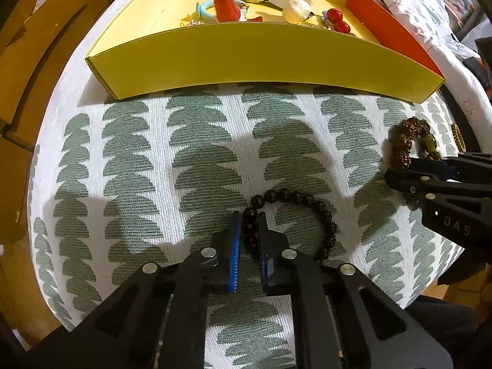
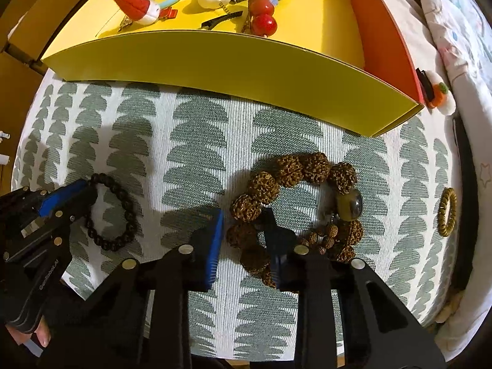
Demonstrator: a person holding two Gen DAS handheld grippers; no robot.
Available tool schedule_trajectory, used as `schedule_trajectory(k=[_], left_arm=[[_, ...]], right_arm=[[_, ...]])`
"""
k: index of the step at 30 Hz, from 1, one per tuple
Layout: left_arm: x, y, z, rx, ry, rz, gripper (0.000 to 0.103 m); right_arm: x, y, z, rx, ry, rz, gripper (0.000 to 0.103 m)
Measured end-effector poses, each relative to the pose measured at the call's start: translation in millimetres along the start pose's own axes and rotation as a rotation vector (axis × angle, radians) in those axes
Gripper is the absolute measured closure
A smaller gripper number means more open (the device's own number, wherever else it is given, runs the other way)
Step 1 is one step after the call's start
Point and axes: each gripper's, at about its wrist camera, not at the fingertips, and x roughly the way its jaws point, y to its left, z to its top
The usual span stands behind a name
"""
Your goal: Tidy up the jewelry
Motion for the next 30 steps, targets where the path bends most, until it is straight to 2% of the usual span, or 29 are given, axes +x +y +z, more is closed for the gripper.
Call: schedule_trajectory(k=[10, 19, 30], left_arm=[[-4.0, -0.6, -3.5, -0.004, -0.008, -0.007, 0.093], [-13.3, 1.6, 0.1, -0.01, -0.029, -0.032, 0.093], [-48.9, 2.1, 6.9, -0.004, -0.101, -0.084, 0.093]], right_arm=[[-1.8, 10.0, -1.9, -0.012, 0.008, -0.015, 0.082], [-22.1, 13.3, -2.6, -0.003, -0.024, 0.035, 0.082], [-75.4, -0.9, -10.6, 0.029, -0.127, 0.168, 0.082]])
